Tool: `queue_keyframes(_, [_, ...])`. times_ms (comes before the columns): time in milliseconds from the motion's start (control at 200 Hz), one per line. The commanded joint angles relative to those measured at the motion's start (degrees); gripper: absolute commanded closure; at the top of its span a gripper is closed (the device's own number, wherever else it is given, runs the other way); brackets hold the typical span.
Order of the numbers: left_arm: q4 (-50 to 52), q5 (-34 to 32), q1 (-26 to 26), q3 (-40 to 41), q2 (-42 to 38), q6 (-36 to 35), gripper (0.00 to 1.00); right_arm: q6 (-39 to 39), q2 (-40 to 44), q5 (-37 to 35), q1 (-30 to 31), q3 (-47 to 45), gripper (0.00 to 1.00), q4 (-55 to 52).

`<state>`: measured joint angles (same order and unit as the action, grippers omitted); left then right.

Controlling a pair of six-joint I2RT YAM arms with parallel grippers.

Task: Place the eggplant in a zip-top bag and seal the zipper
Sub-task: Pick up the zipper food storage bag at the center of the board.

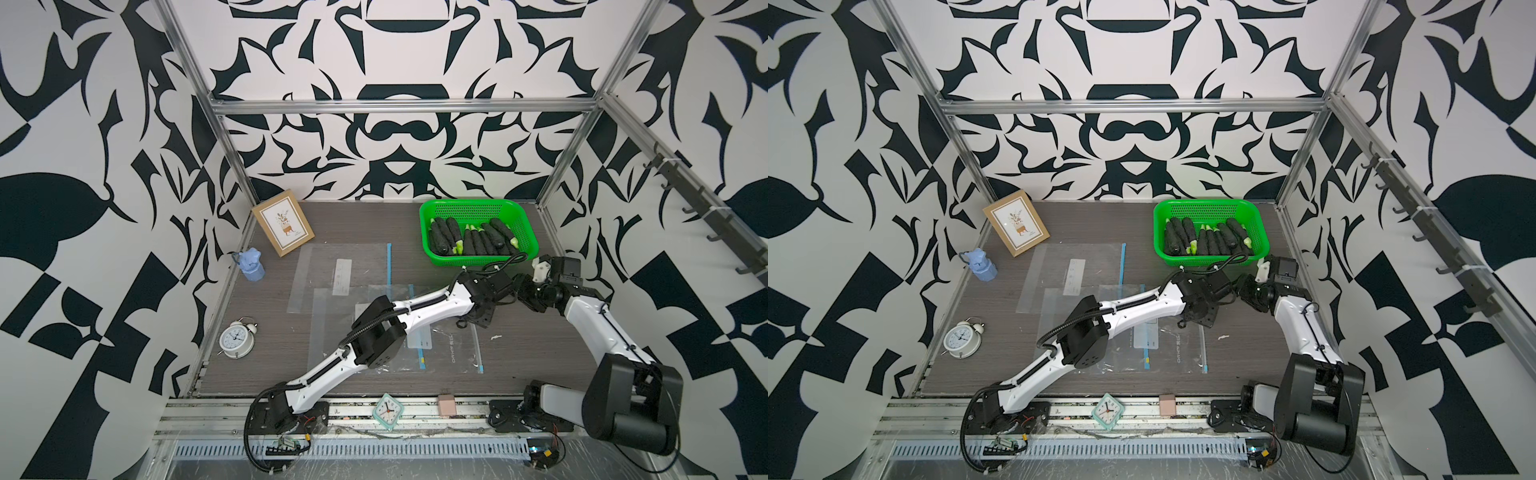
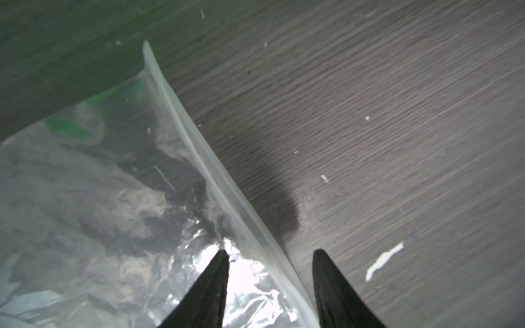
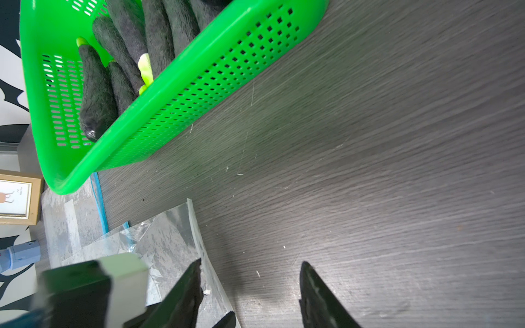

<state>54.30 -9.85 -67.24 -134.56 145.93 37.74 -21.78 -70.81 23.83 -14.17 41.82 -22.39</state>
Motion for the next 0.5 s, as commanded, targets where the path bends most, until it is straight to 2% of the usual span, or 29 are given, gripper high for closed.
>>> queue_keyframes(0, [4.10, -0.32, 0.12, -1.28, 1.02, 0.74, 0.50, -0.09, 0.76, 0.83, -0.23, -0.25, 0.43, 0.99])
queue_keyframes(495, [4.61, 0.15, 0.09, -1.32, 1.46, 0.83, 0.59, -0.10, 0.15, 1.04, -0.25, -0.69, 0.44, 1.74])
